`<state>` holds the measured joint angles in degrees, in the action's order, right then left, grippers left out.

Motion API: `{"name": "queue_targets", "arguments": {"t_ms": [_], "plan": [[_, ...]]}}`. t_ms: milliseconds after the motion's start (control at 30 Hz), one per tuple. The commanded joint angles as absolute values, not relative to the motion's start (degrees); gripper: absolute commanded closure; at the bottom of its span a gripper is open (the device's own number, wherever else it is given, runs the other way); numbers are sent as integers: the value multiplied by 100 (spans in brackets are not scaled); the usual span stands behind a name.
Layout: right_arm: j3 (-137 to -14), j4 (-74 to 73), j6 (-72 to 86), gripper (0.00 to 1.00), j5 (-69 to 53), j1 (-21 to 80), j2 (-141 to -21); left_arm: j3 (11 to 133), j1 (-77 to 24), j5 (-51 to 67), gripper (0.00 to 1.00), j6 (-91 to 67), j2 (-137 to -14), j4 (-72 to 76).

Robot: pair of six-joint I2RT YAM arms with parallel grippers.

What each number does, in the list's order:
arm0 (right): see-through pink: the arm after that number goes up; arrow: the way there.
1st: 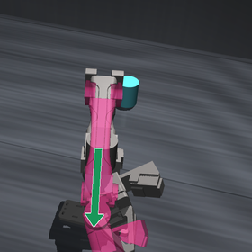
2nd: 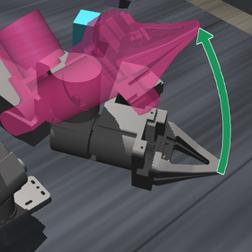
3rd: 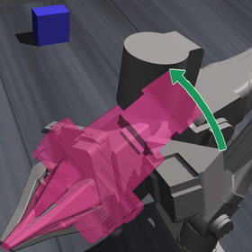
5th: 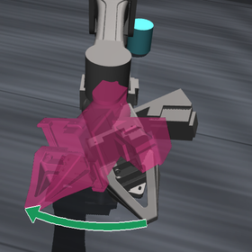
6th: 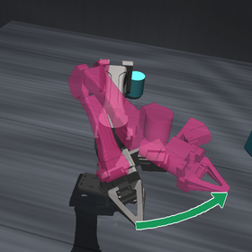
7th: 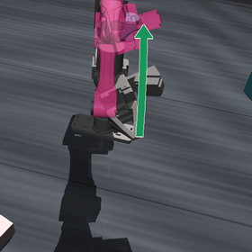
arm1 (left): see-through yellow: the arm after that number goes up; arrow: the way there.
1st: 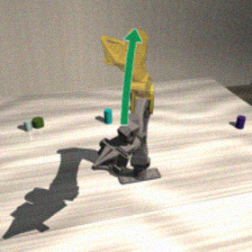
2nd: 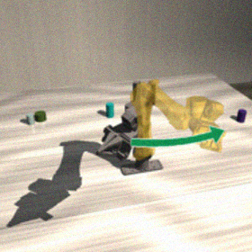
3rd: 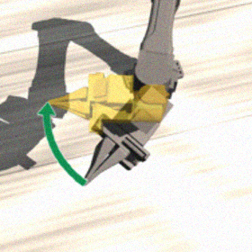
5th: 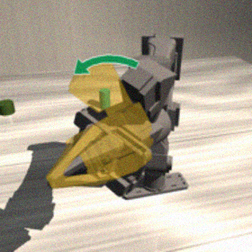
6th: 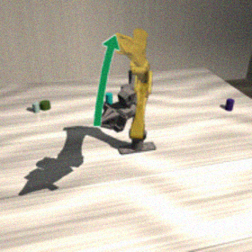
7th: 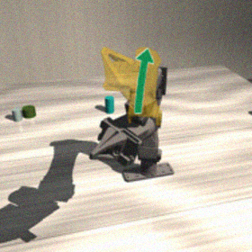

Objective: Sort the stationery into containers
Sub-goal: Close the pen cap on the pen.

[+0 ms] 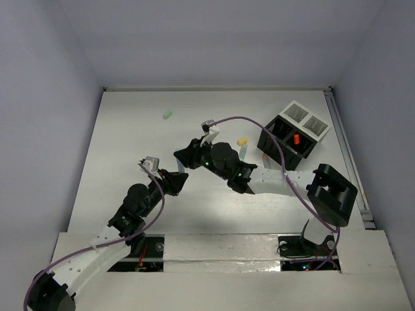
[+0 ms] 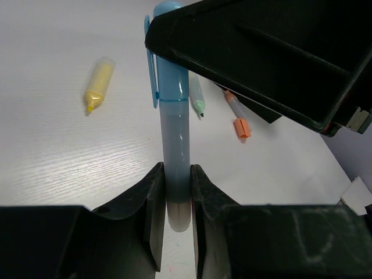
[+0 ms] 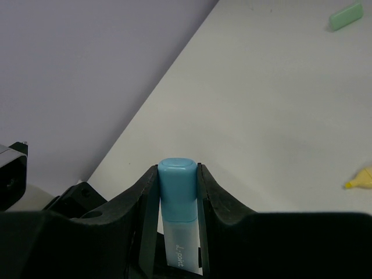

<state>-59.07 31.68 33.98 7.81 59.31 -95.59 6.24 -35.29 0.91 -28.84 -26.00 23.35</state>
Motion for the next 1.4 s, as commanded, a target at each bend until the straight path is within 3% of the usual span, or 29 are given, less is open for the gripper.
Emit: {"name": "queue_targets", "arguments": {"t_ms": [0, 667, 1367], "plan": [[-5766, 2954, 3507, 100, 105, 6091, -9317, 931, -3480, -272, 100, -2971, -2514, 2778], [-5001, 1301, 3296, 100, 378, 6311, -8798, 2548, -3480, -1116, 100, -2769, -3340, 2900], [-4228, 1239, 3612, 100, 62, 6363, -8947, 3708, -3480, -1142, 100, -2382, -4342, 3604]]}}
